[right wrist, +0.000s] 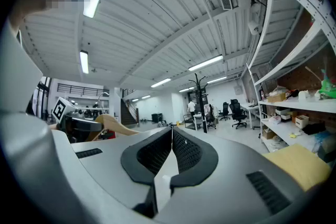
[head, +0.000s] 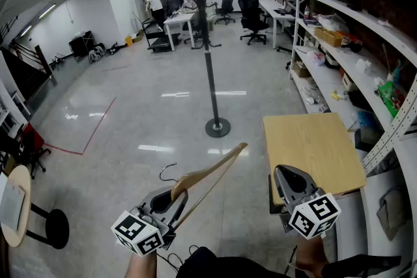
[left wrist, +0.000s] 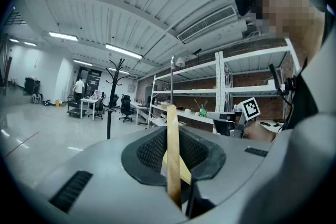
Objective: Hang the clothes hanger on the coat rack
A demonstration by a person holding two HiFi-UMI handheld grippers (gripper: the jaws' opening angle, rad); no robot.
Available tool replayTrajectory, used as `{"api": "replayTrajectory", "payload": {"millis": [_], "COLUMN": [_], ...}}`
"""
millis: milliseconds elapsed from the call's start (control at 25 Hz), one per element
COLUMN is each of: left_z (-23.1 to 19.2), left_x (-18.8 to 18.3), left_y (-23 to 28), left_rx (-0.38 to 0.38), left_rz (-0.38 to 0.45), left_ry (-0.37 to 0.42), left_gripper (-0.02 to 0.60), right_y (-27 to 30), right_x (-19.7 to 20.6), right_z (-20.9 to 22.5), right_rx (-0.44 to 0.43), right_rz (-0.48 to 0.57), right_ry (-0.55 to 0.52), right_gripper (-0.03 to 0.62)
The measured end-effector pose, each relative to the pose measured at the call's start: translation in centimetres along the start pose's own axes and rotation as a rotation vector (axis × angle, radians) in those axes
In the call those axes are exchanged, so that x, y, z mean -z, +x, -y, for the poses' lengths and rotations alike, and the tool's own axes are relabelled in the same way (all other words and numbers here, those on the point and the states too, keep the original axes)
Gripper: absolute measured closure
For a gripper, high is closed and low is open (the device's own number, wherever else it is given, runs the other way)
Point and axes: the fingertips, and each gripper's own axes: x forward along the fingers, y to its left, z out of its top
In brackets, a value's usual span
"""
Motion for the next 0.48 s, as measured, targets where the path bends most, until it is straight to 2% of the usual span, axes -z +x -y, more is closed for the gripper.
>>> {"api": "replayTrajectory", "payload": {"millis": [240,480], "left_z": [-1.2,-5.7], "left_x": [-0.6,-0.9], "left_y": [2.8,6.4], "left_rx": [0.020,0.056], "left_rz": [0.034,0.046], "left_ry": [0.016,0.006], "left_gripper": [0.529,0.529], "right_y": [2.2,7.1], "right_x": [0.5,0.4], "right_z": [2.5,4.1], "right_rx": [0.003,0.031], "right_rz": [-0.011,-0.028], "right_ry": [-0.008,-0.026], "right_gripper": [0.586,0.586]}}
